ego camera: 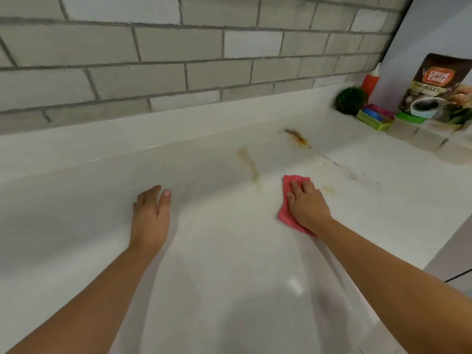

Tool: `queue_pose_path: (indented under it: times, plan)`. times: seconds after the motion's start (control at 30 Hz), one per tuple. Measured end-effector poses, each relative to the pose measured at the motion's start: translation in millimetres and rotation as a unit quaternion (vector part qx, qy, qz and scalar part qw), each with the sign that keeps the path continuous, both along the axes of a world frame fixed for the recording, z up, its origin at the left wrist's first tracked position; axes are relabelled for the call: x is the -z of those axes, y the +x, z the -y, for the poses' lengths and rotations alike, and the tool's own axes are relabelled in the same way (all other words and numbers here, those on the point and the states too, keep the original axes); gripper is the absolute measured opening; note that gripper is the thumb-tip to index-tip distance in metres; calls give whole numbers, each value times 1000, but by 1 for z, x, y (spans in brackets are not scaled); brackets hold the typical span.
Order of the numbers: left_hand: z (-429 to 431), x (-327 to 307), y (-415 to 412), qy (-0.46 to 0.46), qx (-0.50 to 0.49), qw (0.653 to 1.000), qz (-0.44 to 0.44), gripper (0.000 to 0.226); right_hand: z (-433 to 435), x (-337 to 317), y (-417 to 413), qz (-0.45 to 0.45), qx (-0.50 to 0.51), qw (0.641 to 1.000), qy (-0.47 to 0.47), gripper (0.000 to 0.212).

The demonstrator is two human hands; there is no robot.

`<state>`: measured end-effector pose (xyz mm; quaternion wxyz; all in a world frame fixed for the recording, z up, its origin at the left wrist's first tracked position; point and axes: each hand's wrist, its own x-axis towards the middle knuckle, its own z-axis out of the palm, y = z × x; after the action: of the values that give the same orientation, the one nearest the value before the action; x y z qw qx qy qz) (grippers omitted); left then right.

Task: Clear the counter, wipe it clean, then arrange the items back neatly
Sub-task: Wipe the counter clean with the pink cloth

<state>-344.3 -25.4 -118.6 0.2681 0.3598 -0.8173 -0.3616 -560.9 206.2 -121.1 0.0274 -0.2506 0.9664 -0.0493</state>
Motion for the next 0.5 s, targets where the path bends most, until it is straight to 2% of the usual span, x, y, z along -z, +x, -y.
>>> queue_pose_path:
  times: [0.13, 0.23, 0.33, 0.4, 0.5]
  plan:
    - [-3, 4, -4, -30, -13, 999, 28, 43, 52, 1, -19, 21, -32, 999, 2, 59]
    - [-1, 6, -5, -46, -13, 997, 53, 44, 49, 1, 26, 23, -158, 987, -14, 72]
    - [-2, 5, -4, -46, -20, 997, 55, 45, 9, -1, 84, 34, -293, 954, -46, 92]
    - [-1, 7, -4, -48, -21, 997, 53, 48, -6, -3, 77, 47, -301, 952, -34, 92]
    - [3, 9, -5, -55, -18, 997, 51, 59, 15, 0, 9, 17, -219, 975, -24, 77]
